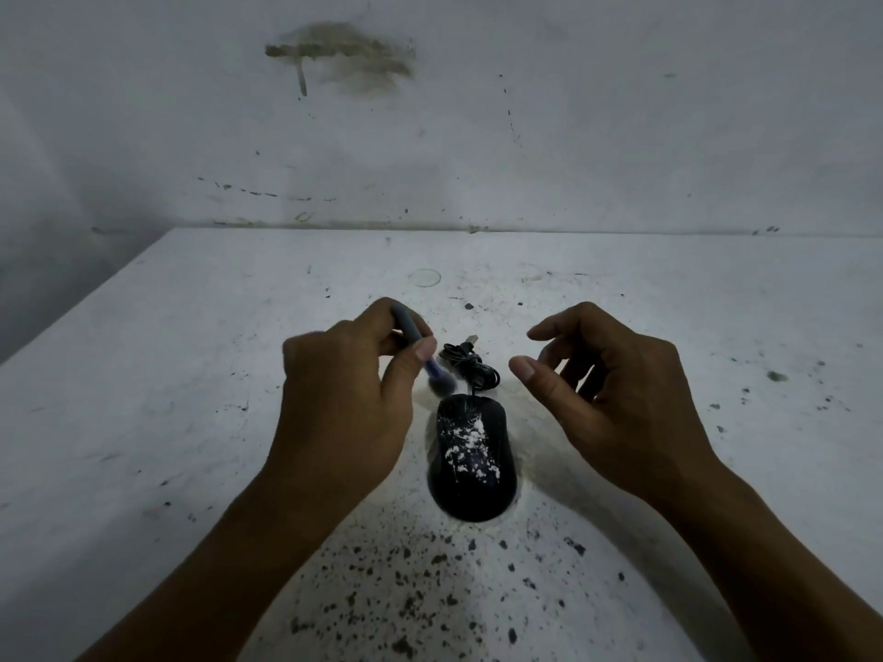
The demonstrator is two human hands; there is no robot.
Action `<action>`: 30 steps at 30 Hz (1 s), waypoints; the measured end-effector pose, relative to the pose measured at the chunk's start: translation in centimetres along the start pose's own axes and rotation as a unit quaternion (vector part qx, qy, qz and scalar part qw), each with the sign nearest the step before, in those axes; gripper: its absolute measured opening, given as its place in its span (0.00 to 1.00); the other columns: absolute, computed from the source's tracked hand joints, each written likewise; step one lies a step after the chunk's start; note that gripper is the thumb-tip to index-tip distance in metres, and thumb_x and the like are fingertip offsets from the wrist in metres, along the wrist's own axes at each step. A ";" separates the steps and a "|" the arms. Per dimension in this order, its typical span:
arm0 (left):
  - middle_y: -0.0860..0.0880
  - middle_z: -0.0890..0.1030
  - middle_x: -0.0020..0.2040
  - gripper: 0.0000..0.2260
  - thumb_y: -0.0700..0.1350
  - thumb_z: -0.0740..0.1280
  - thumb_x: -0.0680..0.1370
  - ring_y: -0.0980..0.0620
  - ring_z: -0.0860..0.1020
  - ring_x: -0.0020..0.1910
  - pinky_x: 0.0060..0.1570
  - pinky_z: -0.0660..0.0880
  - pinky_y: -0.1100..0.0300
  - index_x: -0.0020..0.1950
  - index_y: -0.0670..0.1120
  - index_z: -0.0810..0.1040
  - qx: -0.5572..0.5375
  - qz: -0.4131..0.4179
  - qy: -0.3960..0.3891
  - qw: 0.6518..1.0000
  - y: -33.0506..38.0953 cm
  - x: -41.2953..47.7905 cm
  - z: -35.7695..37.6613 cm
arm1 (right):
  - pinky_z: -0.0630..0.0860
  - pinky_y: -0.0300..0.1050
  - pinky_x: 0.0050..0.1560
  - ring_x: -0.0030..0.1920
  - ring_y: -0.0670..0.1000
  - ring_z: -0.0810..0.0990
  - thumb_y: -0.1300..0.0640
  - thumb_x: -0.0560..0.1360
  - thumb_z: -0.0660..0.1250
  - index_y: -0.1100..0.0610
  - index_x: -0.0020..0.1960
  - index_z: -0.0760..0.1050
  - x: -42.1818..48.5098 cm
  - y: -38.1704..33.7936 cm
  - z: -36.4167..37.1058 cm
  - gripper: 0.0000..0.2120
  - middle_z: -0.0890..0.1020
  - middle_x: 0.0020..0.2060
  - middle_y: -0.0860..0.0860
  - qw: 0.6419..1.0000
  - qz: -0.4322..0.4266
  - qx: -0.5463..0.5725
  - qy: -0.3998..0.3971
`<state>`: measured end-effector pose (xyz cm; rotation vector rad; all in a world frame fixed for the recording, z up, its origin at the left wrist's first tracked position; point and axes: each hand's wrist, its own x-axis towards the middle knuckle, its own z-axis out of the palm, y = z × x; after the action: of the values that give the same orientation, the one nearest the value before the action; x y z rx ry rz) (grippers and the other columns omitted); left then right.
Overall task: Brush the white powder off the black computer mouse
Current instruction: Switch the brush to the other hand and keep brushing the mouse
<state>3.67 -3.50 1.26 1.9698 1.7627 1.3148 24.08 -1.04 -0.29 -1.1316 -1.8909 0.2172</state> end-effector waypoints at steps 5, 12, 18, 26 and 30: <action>0.54 0.85 0.40 0.02 0.49 0.66 0.77 0.57 0.83 0.43 0.51 0.75 0.52 0.45 0.52 0.78 0.037 0.017 -0.032 0.999 0.2 0.0 0.6 | 0.75 0.38 0.32 0.34 0.44 0.81 0.42 0.74 0.68 0.50 0.52 0.77 -0.1 0.0 0.1 0.13 0.82 0.35 0.41 1.000 -0.001 -0.004 -0.002; 0.58 0.85 0.41 0.02 0.51 0.66 0.77 0.65 0.81 0.47 0.45 0.74 0.64 0.45 0.55 0.78 -0.033 -0.023 -0.033 0.999 0.3 0.3 0.6 | 0.77 0.40 0.32 0.33 0.44 0.81 0.41 0.74 0.67 0.50 0.52 0.77 -0.1 0.0 0.0 0.15 0.82 0.35 0.41 1.000 0.002 0.000 0.002; 0.57 0.86 0.42 0.02 0.50 0.66 0.77 0.63 0.81 0.47 0.45 0.74 0.62 0.45 0.55 0.77 -0.009 -0.038 -0.021 0.999 0.1 0.3 0.2 | 0.75 0.38 0.32 0.33 0.44 0.81 0.42 0.74 0.68 0.51 0.52 0.77 -0.2 0.0 0.0 0.14 0.82 0.34 0.40 1.000 0.006 -0.003 0.001; 0.56 0.85 0.40 0.02 0.50 0.67 0.76 0.58 0.82 0.42 0.43 0.75 0.58 0.45 0.54 0.78 0.055 -0.046 0.010 0.997 -0.5 -0.9 -2.0 | 0.77 0.41 0.32 0.33 0.43 0.81 0.40 0.74 0.66 0.50 0.52 0.77 -0.1 0.2 0.1 0.16 0.81 0.35 0.40 1.000 0.007 0.006 -0.003; 0.61 0.86 0.40 0.03 0.50 0.66 0.76 0.67 0.80 0.46 0.43 0.72 0.61 0.44 0.54 0.77 -0.062 -0.097 -0.046 0.992 0.5 -1.1 -1.9 | 0.76 0.39 0.32 0.34 0.43 0.81 0.39 0.73 0.66 0.50 0.52 0.77 -0.1 0.0 0.2 0.16 0.81 0.34 0.40 1.000 0.005 0.003 -0.006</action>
<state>2.76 -5.33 2.16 1.7170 1.7348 1.2190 23.94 -1.04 -0.51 -1.1384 -1.8933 0.2369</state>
